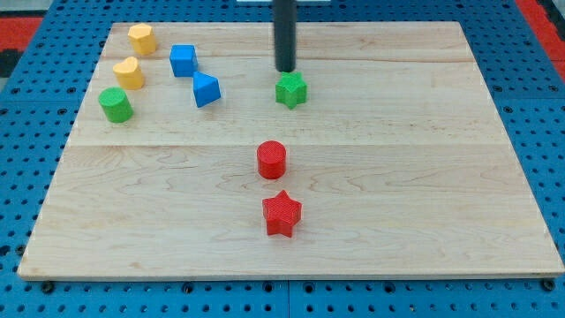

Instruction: Move the yellow hexagon left a bit

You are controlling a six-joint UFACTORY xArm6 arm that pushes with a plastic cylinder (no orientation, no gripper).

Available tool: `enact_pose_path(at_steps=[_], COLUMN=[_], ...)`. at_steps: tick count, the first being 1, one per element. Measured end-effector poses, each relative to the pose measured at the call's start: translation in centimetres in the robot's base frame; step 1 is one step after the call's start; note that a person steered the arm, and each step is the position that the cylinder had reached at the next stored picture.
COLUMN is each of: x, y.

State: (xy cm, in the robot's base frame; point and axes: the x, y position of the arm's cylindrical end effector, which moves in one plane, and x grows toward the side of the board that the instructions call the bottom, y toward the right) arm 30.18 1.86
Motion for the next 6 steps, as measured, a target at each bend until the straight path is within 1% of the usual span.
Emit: enact_pose_path(at_steps=[2, 3, 4, 5, 6], x=[5.9, 6.7, 0.6, -5.1, -7.1], y=[-1.5, -1.5, -3.0, -8.5, -17.7])
